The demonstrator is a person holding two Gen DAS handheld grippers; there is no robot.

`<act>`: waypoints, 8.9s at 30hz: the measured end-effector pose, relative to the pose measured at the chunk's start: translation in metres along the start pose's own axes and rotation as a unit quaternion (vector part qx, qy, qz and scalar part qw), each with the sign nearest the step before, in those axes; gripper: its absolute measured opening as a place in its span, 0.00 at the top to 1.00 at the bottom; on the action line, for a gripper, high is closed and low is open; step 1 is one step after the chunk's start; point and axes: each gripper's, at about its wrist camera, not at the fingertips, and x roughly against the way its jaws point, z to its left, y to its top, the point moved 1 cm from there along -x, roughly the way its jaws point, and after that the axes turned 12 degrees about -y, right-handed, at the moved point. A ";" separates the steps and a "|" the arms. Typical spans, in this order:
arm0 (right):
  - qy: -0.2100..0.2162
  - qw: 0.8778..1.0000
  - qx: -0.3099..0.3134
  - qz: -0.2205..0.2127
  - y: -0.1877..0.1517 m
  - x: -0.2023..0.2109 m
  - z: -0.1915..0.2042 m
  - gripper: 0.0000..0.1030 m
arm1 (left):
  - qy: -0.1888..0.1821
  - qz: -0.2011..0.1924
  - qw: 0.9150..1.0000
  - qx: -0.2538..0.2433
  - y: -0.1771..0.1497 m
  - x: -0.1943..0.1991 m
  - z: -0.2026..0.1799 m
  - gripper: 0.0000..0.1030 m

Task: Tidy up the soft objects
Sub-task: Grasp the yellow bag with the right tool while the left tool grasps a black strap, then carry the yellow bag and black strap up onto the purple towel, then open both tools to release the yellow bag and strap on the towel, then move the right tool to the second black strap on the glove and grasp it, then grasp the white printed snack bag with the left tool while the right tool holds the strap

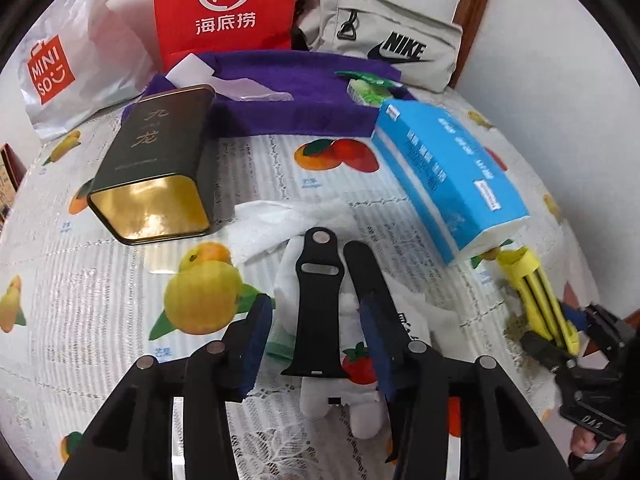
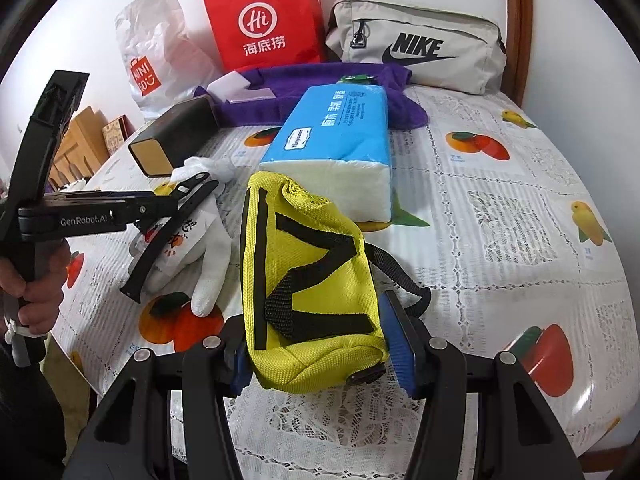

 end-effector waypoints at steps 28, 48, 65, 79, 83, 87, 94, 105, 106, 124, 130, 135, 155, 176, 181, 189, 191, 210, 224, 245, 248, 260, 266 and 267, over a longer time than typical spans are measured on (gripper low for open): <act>-0.009 1.000 0.018 0.004 0.003 -0.004 0.005 0.46 | 0.107 0.002 0.994 -0.013 -0.032 0.020 0.053 0.52; -0.010 0.999 0.039 -0.012 0.010 0.015 0.013 0.48 | 0.043 -0.039 0.998 0.023 -0.030 0.039 0.058 0.81; 0.026 0.997 0.044 -0.055 0.066 0.050 0.018 0.48 | 0.025 -0.088 0.995 0.030 0.012 0.089 0.053 0.81; 0.036 0.995 0.044 -0.077 0.155 0.026 0.020 0.48 | 0.015 -0.109 0.993 0.039 0.082 0.096 0.075 0.81; 0.037 0.995 0.041 -0.080 0.181 0.011 0.020 0.48 | 0.012 -0.111 0.993 0.038 0.106 0.092 0.082 0.81; 0.037 0.995 0.039 -0.079 0.206 -0.007 0.018 0.48 | 0.009 -0.111 0.993 0.030 0.130 0.084 0.088 0.81; 0.036 0.996 0.037 -0.075 0.245 -0.041 0.017 0.48 | -0.013 -0.102 0.994 0.030 0.170 0.059 0.100 0.81; 0.035 0.998 0.048 -0.026 0.289 -0.117 0.023 0.48 | -0.022 -0.067 0.997 0.026 0.220 0.000 0.123 0.81; 0.036 0.998 0.047 -0.021 0.291 -0.123 0.024 0.48 | -0.022 -0.064 0.997 0.026 0.223 -0.005 0.125 0.81; 0.025 0.995 0.073 0.065 0.288 -0.200 0.036 0.46 | -0.027 -0.002 0.998 0.062 0.224 -0.069 0.157 0.81; 0.028 0.995 0.069 0.061 0.291 -0.203 0.038 0.43 | -0.027 0.001 0.998 0.057 0.224 -0.073 0.152 0.80; 0.037 0.995 0.075 0.060 0.291 -0.200 0.041 0.35 | -0.027 0.000 0.998 0.060 0.225 -0.072 0.152 0.80; 0.080 0.996 0.036 0.026 0.301 -0.156 0.031 0.31 | -0.033 -0.018 0.998 0.056 0.227 -0.039 0.146 0.59; 0.056 0.998 0.020 -0.019 0.230 -0.056 0.027 0.31 | 0.007 -0.069 0.998 0.012 0.186 0.031 0.075 0.47; 0.061 0.998 0.008 -0.034 0.208 -0.034 0.028 0.31 | 0.017 -0.073 0.997 0.004 0.156 0.052 0.056 0.45; 0.074 0.996 -0.015 -0.051 0.164 -0.001 0.027 0.31 | 0.005 -0.083 0.995 0.048 0.106 0.080 0.057 0.45; 0.079 0.996 -0.009 -0.046 0.149 0.005 0.029 0.31 | 0.001 -0.079 0.995 0.059 0.092 0.081 0.058 0.45; 0.101 0.993 0.062 0.025 0.046 -0.014 0.104 0.45 | 0.024 -0.056 0.992 0.110 -0.012 0.068 0.062 0.45; 0.093 0.993 0.071 0.001 0.050 -0.013 0.110 0.95 | 0.037 -0.067 0.991 0.105 -0.020 0.071 0.060 0.44; 0.092 0.988 0.124 0.003 0.041 -0.031 0.123 0.67 | 0.033 -0.044 0.993 0.108 -0.028 0.054 0.061 0.43; 0.090 0.986 0.137 -0.007 0.041 -0.031 0.127 0.80 | 0.034 -0.040 0.993 0.109 -0.029 0.052 0.061 0.43; 0.085 0.989 0.111 -0.041 0.050 0.005 0.105 0.81 | 0.022 -0.040 0.994 0.101 -0.032 0.055 0.054 0.43; 0.061 0.993 0.088 -0.045 0.039 0.020 0.075 0.81 | -0.014 -0.035 0.997 0.067 -0.024 0.046 0.026 0.40; 0.057 0.994 0.082 -0.042 0.036 0.020 0.069 0.81 | -0.020 -0.031 0.998 0.060 -0.023 0.042 0.020 0.39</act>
